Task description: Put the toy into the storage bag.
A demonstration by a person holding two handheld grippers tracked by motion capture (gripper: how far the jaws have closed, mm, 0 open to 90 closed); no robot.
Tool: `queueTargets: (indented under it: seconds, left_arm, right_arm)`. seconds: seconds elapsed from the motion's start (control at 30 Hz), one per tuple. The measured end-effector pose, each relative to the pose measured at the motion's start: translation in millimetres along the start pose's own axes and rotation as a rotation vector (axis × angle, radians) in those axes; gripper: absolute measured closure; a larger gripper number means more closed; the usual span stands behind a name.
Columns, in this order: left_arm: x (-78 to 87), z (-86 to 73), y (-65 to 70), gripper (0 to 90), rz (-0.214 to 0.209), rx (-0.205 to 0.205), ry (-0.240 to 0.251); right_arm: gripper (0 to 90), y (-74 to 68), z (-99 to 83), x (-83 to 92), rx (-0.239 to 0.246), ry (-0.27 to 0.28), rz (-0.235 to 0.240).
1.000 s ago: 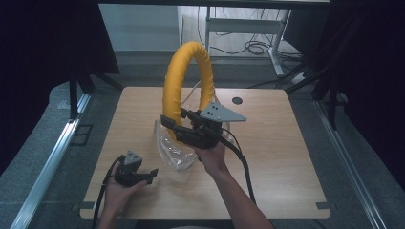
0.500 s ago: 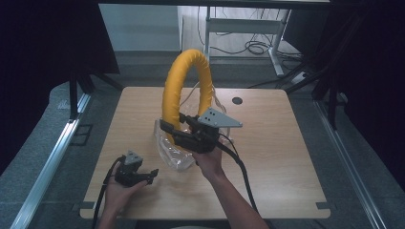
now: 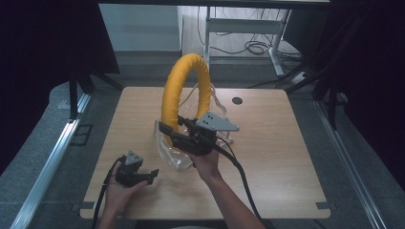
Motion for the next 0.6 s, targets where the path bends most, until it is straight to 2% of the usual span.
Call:
queueTargets:
  seconds: [0.6]
  left_arm:
    - [-0.4, -0.4, 0.4, 24.8, 0.000, 0.003, -0.002]
  right_arm:
    - [50.1, 5.6, -21.7, -2.1, -0.044, 0.007, -0.014]
Point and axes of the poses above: each handheld gripper's, and its own axes: x roughly backward along the jaws, z roughly out of its top, y roughly to its right, the point moved 6 cm from there along -x, roughly forward along the jaws, and after that the axes turned 4 degrees about y, right-handed, at the moved point
